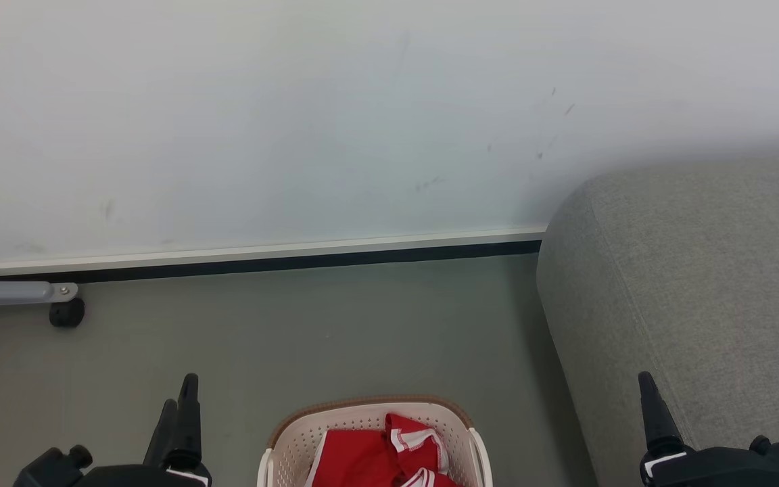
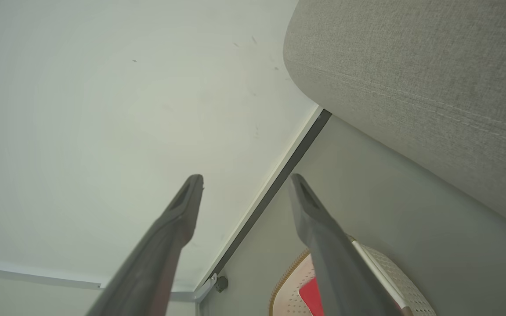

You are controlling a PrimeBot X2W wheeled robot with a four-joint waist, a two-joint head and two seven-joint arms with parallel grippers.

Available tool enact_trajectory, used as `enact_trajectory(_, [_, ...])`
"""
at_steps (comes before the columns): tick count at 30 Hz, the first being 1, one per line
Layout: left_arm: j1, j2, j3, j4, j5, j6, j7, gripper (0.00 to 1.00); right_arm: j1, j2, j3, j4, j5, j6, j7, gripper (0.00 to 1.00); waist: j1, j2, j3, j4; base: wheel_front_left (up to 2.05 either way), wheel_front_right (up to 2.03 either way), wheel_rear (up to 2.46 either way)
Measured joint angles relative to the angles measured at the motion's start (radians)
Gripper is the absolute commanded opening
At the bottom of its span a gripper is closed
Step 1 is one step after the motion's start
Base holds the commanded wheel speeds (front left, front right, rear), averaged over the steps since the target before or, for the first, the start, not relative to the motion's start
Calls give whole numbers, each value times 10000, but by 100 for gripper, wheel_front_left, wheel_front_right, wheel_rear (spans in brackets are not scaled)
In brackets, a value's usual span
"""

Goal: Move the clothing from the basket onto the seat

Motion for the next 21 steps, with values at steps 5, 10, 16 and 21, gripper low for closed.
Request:
enact_trajectory(5, [39, 153, -238, -111, 838, 88, -174, 100, 0, -35, 240, -65, -642, -90, -169, 100, 0, 0, -38, -4, 0, 0, 0])
enact_trajectory(10, [100, 301, -426, -186, 1709, 190, -347, 100, 0, -119, 518, -105, -1302, -186, -347, 100, 0, 0, -80, -10, 0, 0, 0])
enact_trajectory(16, [157, 508, -604, -247, 2744, 347, -523, 100, -2, -217, 865, -153, -2090, -274, -529, 100, 0, 0, -133, -15, 0, 0, 0])
enact_trajectory(21, [311, 594, -736, -290, 3457, 443, -696, 100, -19, -263, 1122, -167, -2709, -353, -688, 100, 0, -1, -179, -16, 0, 0, 0])
